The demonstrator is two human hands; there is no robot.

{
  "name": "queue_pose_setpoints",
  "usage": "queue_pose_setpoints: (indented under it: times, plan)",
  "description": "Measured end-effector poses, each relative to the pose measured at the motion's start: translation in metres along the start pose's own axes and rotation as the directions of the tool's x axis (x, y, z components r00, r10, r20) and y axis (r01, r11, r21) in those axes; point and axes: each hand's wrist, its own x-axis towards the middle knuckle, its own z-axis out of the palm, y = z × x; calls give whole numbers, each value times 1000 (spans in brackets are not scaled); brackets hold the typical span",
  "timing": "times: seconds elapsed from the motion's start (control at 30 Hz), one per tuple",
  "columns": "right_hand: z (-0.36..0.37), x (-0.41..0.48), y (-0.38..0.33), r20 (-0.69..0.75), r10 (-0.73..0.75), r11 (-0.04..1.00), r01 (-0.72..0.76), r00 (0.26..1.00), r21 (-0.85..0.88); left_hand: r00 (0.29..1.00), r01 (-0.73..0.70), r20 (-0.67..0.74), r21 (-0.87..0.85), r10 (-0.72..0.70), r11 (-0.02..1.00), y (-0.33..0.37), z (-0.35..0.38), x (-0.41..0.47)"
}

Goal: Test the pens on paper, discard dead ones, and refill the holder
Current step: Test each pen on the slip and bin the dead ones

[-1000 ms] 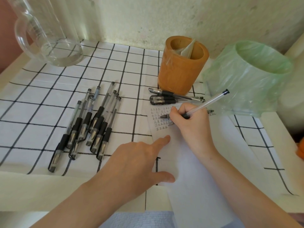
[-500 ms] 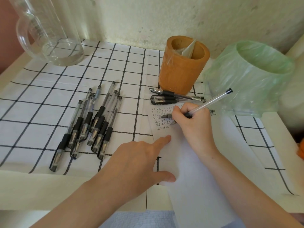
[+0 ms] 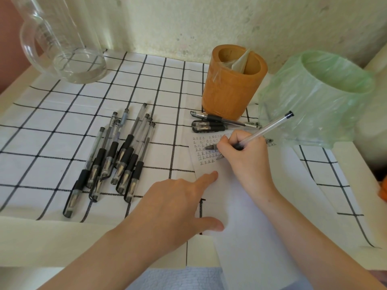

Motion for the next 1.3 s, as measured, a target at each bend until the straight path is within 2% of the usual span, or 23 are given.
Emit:
queue_pose_setpoints:
  times: [0.9,1.3]
  plan:
    - [-2,-1,-2,27,1,1000,-1,1000,4,1000,4,9,-20,-4,1000,1,-1,0]
    - [-1,-2,-6,-23,14,1000,-15,1000,-16,1000,18,12,-10,-17,1000,2,-2,-1]
